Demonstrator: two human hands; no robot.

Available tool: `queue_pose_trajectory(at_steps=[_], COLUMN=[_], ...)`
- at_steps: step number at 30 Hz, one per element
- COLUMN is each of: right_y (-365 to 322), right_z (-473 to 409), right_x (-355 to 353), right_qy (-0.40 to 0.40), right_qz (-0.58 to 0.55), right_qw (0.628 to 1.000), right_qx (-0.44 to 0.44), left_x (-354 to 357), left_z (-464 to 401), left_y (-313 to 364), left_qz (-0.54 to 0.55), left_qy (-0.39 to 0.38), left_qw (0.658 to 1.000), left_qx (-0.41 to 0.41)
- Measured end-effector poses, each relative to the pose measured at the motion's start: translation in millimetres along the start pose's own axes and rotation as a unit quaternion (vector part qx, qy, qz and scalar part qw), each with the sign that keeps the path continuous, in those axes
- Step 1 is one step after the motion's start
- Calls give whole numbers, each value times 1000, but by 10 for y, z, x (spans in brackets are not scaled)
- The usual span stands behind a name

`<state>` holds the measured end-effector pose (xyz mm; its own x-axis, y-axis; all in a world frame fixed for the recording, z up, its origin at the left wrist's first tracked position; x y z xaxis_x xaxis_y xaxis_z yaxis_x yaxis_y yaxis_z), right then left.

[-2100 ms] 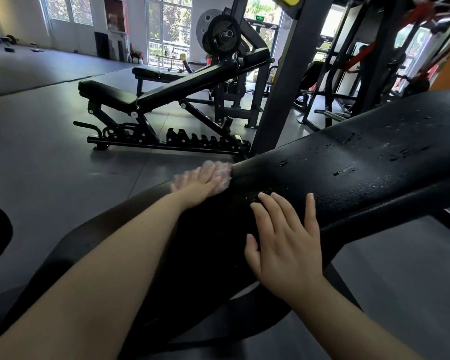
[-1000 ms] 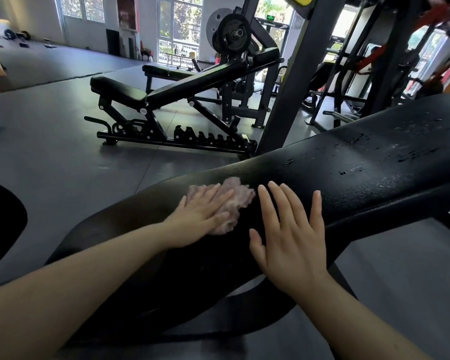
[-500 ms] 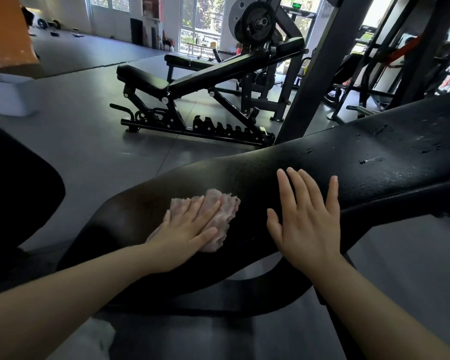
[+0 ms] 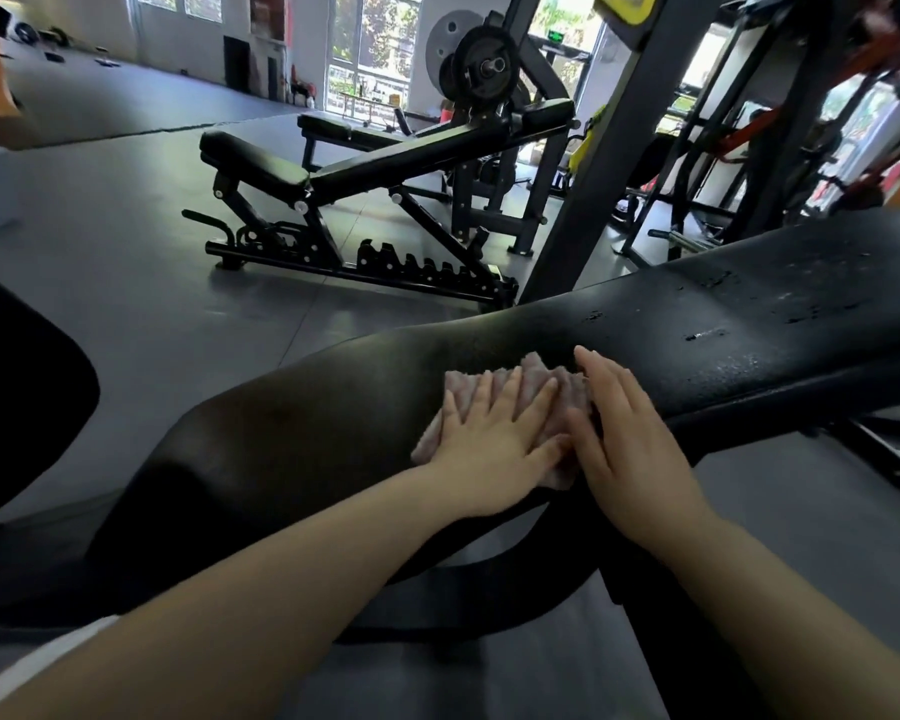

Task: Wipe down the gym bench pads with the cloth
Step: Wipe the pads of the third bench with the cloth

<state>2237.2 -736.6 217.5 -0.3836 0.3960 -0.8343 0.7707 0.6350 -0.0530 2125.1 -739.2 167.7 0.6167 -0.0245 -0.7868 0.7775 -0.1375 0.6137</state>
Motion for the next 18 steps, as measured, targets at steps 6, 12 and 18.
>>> queue_pose_trajectory(at_steps=[6, 12, 18], right_y=[-364, -612, -596], right_z=[15, -153, -482], right_x=[-71, 386, 491], right_qy=[-8, -249, -361], right_qz=[51, 252, 210], right_qw=[997, 914, 881], right_qx=[-63, -198, -223], left_x=[-385, -603, -703], left_z=[99, 182, 172], left_y=[-379, -863, -1022], left_qz=[269, 67, 54], left_qy=[61, -9, -78], left_qw=[959, 997, 995], left_qx=[66, 29, -12])
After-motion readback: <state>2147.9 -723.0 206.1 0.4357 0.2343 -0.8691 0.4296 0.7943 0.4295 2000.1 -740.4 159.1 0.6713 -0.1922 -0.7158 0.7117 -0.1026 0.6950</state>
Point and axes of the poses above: each hand's wrist, its own z-axis away from the middle knuckle, its own x-axis out of the palm, y = z × x, the point moved 5 cm from there along -z, towards the middle knuckle, and after that the axes turned 10 degrees about z, right-handed, at the moved point
